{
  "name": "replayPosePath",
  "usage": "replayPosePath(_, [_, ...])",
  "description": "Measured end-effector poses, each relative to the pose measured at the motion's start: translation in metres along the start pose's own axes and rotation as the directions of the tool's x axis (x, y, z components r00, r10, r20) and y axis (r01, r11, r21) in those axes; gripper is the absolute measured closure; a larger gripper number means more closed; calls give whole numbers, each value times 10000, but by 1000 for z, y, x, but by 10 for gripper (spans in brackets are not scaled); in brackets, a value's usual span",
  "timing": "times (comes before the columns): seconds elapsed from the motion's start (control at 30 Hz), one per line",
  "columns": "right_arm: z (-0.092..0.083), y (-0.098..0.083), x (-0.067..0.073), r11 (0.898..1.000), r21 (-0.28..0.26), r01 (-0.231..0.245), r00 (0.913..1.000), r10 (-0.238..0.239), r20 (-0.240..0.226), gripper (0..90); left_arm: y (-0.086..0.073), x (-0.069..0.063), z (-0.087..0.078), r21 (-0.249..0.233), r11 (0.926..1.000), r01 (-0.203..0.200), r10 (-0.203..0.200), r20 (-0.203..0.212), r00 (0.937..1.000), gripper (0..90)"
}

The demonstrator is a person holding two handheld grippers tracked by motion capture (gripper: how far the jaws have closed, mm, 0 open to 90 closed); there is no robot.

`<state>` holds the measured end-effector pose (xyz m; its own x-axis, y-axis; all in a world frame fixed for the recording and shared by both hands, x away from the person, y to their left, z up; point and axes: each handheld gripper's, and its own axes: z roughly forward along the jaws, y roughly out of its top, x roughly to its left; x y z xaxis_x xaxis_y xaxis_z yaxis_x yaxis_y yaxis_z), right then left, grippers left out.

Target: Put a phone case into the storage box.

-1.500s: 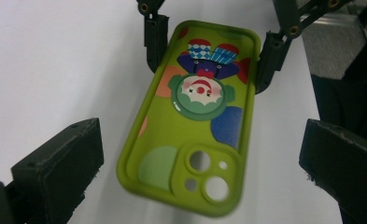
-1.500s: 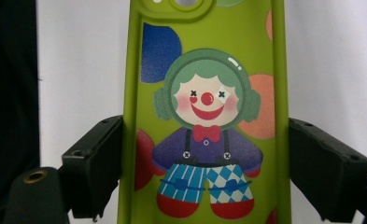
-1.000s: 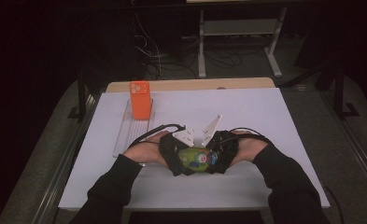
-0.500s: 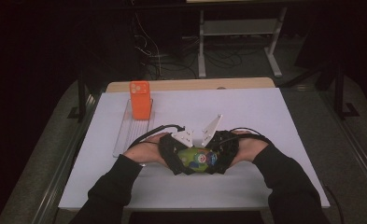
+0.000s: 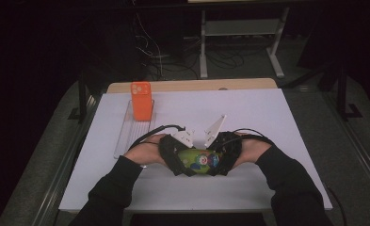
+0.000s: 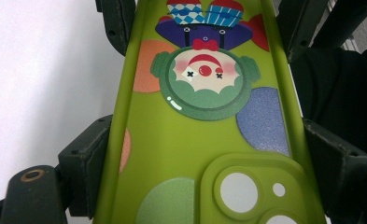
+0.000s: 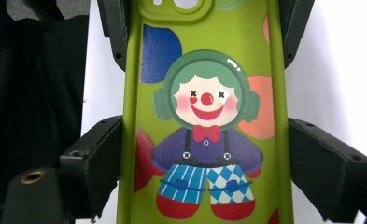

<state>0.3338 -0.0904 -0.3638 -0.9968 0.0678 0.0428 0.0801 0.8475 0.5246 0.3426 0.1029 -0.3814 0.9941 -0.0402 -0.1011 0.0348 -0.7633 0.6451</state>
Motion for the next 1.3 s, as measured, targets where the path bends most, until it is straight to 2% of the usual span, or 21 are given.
replayPosePath(0.23, [-5, -4, -3, 9988, -326, -368, 9991, 375, 210, 34, 1, -1, -4, -300, 9994, 155, -160, -164, 9997, 152])
replayPosePath(0.3, [-10, -6, -4, 9965, -466, -692, 9970, 707, 305, 15, 1, 1, -7, -92, 9999, 70, -74, -368, 9993, 152])
replayPosePath(0.37, [-16, -9, -6, 9932, -725, -906, 9946, 940, 446, 5, 0, -1, -6, -169, 9990, 413, -420, -485, 9979, 152])
replayPosePath(0.43, [-22, -13, -7, 9889, -968, -1131, 9912, 1191, 581, 5, -1, 1, -7, -237, 9984, 504, -518, -653, 9965, 152])
replayPosePath(0.5, [-26, -17, -10, 9848, -1193, -1266, 9877, 1362, 767, 5, -1, 2, -8, -261, 9981, 561, -583, -936, 9939, 152])
replayPosePath(0.53, [-28, -19, -10, 9826, -1231, -1393, 9856, 1496, 787, 5, -2, 2, -8, -268, 9966, 783, -806, -995, 9918, 152])
replayPosePath(0.57, [-29, -21, -13, 9826, -1447, -1168, 9862, 1319, 999, 5, -2, 2, -9, -298, 9966, 767, -798, -1225, 9893, 151])
replayPosePath(0.67, [-34, -30, -17, 9724, -1691, -1609, 9738, 1844, 1335, 5, -3, 2, -11, -448, 9923, 1155, -1214, -1646, 9789, 151])
replayPosePath(0.7, [-35, -32, -17, 9687, -1716, -1796, 9690, 2044, 1392, 5, -3, 2, -12, -510, 9895, 1355, -1427, -1835, 9726, 151])
replayPosePath(0.77, [-37, -38, -19, 9585, -1918, -2110, 9572, 2424, 1583, 5, -4, 2, -14, -632, 9823, 1764, -1857, -1997, 9621, 151])
replayPosePath(0.8, [-38, -40, -17, 9442, -2055, -2573, 9431, 2917, 1597, 5, -5, 2, -14, -681, 9802, 1860, -1963, -2096, 9579, 151])
replayPosePath(0.83, [-38, -43, -18, 9417, -2132, -2602, 9371, 2995, 1795, 5, -5, 3, -15, -739, 9763, 2033, -2150, -2292, 9493, 151])
replayPosePath(0.93, [-38, -50, -17, 9148, -2518, -3158, 9031, 3712, 2158, 5, -7, 3, -16, -863, 9643, 2503, -2644, -2633, 9278, 151])
replayPosePath(0.97, [-38, -52, -14, 8929, -2841, -3492, 8863, 4132, 2093, 5, -7, 4, -17, -870, 9618, 2596, -2737, -2747, 9218, 151])
replayPosePath(1.03, [-36, -58, -13, 8738, -3123, -3727, 8674, 4476, 2173, 5, -7, 5, -17, -911, 9528, 2896, -3036, -2989, 9047, 151])
replayPosePath(1.07, [-35, -61, -12, 8631, -3259, -3859, 8548, 4674, 2255, 5, -7, 5, -18, -989, 9491, 2990, -3149, -3072, 8981, 152])
replayPosePath(1.1, [-35, -63, -12, 8551, -3363, -3946, 8434, 4823, 2368, 5, -7, 5, -17, -1200, 9406, 3177, -3395, -3084, 8886, 151])
replayPosePath(1.17, [-33, -69, -9, 8276, -3665, -4252, 8165, 5254, 2392, 5, -7, 6, -19, -1223, 9374, 3260, -3482, -3231, 8800, 151])
replayPosePath(1.2, [-31, -73, -8, 8088, -3778, -4507, 8008, 5533, 2292, 5, -7, 6, -19, -1211, 9358, 3311, -3525, -3226, 8784, 151])
replayPosePath(1.23, [-29, -76, -7, 7969, -3874, -4635, 7921, 5686, 2219, 5, -7, 7, -19, -1205, 9353, 3328, -3539, -3262, 8766, 151])
replayPosePath(1.3, [-24, -80, -5, 7882, -3902, -4760, 7802, 5832, 2261, 5, -7, 7, -17, -1326, 9289, 3459, -3704, -3312, 8678, 151])
